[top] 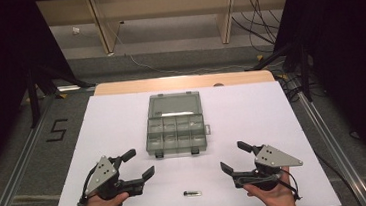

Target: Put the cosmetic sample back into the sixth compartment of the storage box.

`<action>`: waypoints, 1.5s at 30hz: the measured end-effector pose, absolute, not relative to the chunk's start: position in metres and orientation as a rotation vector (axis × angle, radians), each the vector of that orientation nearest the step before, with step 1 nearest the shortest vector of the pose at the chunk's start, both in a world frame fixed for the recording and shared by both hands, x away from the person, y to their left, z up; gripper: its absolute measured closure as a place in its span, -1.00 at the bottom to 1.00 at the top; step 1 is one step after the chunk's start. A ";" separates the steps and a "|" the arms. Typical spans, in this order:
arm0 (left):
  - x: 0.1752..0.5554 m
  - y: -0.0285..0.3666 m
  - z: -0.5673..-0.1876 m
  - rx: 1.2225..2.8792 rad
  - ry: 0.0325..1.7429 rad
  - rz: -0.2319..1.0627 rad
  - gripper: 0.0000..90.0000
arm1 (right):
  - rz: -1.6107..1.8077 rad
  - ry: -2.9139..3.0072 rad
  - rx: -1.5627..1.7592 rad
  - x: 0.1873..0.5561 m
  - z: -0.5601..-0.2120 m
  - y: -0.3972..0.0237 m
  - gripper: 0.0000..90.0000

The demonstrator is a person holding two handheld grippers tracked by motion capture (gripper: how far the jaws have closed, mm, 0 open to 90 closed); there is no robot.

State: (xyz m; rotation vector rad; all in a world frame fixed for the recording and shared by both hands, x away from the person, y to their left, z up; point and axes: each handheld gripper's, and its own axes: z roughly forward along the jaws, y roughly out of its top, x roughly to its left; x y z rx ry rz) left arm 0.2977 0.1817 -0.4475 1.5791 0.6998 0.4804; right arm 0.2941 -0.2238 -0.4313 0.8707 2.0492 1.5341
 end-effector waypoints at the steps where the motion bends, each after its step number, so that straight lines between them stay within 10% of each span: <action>1: 0.298 0.182 -0.448 1.582 0.700 0.481 -0.65 | 1.534 2.049 0.871 0.294 -0.431 -0.224 -0.65; 45: 0.298 0.182 -0.449 1.595 0.717 0.485 -0.65 | 1.024 2.671 0.429 0.313 -0.433 -0.137 -0.60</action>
